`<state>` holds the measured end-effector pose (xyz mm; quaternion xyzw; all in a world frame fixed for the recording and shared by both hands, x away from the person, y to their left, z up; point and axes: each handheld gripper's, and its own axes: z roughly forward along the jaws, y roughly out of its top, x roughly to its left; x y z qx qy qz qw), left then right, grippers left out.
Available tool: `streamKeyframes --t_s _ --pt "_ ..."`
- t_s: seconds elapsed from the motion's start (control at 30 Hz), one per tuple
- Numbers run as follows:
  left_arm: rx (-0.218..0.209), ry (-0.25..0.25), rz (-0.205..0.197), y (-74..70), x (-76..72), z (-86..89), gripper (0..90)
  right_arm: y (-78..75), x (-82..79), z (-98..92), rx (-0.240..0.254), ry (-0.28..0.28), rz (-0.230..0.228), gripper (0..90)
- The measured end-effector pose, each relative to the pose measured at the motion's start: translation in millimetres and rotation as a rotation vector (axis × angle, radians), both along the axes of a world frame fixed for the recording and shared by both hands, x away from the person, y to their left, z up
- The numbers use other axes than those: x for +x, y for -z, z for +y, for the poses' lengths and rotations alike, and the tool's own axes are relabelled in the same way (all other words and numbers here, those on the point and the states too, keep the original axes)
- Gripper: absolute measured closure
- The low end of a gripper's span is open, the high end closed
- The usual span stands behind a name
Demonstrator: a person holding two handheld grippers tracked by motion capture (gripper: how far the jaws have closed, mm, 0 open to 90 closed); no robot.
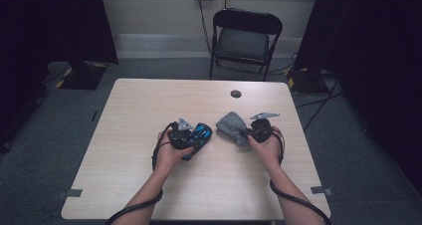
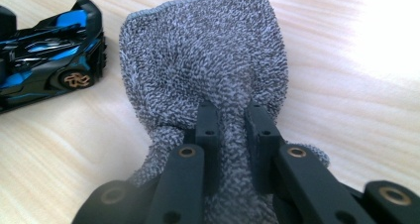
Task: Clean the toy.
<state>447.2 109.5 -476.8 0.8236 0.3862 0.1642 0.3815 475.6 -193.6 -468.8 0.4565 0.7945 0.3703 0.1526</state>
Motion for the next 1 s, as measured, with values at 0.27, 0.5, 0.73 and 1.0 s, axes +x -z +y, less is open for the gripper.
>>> streamKeyframes --t_s 0.27,0.5,0.73,1.0 --pt "0.012 0.006 -0.005 -0.5 0.1 -1.8 43.4 8.5 -12.7 15.5 -0.022 -0.032 0.013 78.6" --pt "0.016 0.007 -0.003 -1.1 -0.2 -1.5 43.5 5.6 -22.7 28.7 -0.038 -0.092 0.014 78.9" --pt "0.012 0.006 -0.003 -0.9 -0.5 -1.3 43.5 6.3 -36.0 40.4 -0.004 -0.159 0.032 79.1" --pt "0.009 0.004 -0.003 -0.6 -0.7 -1.0 43.5 8.6 -47.4 52.9 0.032 -0.228 0.047 79.2"
